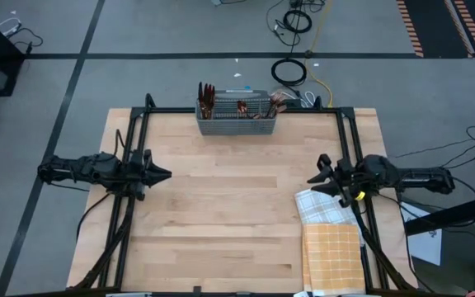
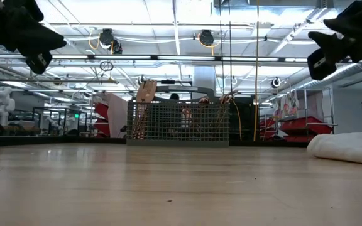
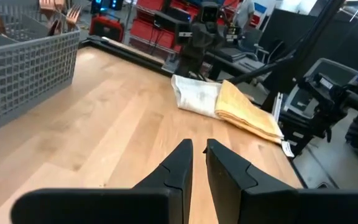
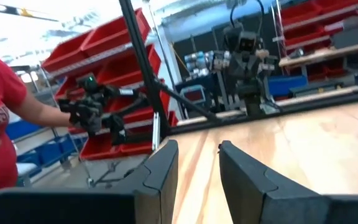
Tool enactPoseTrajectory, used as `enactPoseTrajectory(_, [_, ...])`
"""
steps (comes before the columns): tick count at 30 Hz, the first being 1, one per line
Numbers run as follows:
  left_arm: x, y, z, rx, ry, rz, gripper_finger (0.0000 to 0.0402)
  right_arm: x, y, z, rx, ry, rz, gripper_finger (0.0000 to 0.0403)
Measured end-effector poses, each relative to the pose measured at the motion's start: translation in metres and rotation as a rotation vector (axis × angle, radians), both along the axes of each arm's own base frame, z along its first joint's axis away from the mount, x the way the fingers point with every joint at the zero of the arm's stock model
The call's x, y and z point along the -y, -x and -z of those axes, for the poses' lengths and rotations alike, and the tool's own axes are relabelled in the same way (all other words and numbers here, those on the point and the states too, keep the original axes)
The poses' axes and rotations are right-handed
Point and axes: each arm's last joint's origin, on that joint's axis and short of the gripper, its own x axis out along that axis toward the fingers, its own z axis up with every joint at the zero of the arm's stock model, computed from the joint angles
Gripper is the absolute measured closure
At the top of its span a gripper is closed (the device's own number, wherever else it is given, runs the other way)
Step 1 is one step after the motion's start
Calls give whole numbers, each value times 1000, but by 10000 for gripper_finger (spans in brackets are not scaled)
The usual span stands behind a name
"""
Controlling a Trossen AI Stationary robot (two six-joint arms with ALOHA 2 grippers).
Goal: Sort silverware
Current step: Return to home position
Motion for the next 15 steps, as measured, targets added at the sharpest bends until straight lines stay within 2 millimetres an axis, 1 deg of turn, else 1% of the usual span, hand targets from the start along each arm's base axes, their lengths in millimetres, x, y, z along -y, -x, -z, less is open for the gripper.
enactPoseTrajectory(8, [-1, 0, 2, -19, -12, -28, 350, 0, -1, 6, -59, 12, 7, 298])
enactPoseTrajectory(12, [-1, 0, -2, 20, -11, -45, 350, 0, -1, 6, -59, 10, 7, 298])
enactPoseTrajectory(15, [-2, 0, -3, 29, -12, -71, 350, 0, -1, 5, -62, -24, 4, 298])
